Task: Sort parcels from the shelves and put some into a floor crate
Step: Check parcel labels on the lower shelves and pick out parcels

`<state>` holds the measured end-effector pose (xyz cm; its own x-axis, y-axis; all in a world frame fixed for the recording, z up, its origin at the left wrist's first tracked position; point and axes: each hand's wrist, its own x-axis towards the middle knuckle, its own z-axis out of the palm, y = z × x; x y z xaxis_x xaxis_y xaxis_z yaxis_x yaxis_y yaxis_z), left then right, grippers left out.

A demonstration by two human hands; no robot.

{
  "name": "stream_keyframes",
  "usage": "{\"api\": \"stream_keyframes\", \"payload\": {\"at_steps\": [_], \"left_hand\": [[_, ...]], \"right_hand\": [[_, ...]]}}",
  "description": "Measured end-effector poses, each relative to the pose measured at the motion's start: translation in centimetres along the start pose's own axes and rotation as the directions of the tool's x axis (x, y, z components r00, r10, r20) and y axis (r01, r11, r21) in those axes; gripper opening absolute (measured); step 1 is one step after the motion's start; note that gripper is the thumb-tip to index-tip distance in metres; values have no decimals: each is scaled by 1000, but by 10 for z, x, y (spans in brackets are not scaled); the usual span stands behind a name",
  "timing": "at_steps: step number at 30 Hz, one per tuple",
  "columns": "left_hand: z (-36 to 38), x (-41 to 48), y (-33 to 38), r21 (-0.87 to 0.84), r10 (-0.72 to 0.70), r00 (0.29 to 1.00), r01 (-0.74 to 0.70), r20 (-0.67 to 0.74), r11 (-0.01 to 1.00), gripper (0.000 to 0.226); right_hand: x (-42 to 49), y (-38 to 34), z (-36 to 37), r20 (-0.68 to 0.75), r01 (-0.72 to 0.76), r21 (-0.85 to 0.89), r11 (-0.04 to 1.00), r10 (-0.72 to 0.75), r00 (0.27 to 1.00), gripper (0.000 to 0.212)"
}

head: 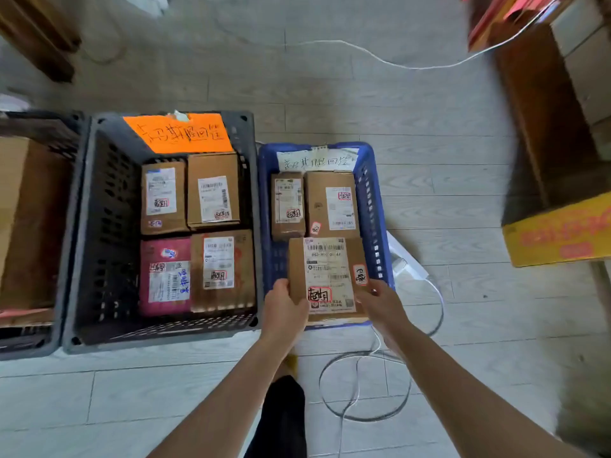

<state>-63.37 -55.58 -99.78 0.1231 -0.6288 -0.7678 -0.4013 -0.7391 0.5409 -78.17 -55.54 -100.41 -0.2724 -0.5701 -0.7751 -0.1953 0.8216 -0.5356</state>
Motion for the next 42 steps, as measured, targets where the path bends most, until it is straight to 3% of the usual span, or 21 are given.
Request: {"api": "stream_keyframes", "payload": {"at_steps": [7,9,13,18,30,34,42], "left_hand": [[54,100,-25,76,-228,974,228,-19,971,14],[67,124,-40,76,-276,960,279,-45,957,17],[85,174,-69,82,-309,947,316,-93,945,30],[96,211,-97,170,-361,931,366,-60,915,28],[107,223,-96,275,-489,869,491,-81,827,44],[99,216,-90,240,-479,878,468,-15,850,24],[57,125,-39,82,-292,955,296,-54,952,31]], "right_hand": [[99,23,18,51,-126,-44,991,128,991,15],[126,40,34,68,-160,-50,986,163,984,8],[187,80,65,76,-215,-36,976,217,973,17],[227,111,94,111,-309,-84,947,317,942,24],[234,113,96,144,-287,-246,926,328,934,27],[226,103,94,193,-316,-249,916,366,910,38],[140,42,66,130,-179,-343,922,236,963,31]]}}
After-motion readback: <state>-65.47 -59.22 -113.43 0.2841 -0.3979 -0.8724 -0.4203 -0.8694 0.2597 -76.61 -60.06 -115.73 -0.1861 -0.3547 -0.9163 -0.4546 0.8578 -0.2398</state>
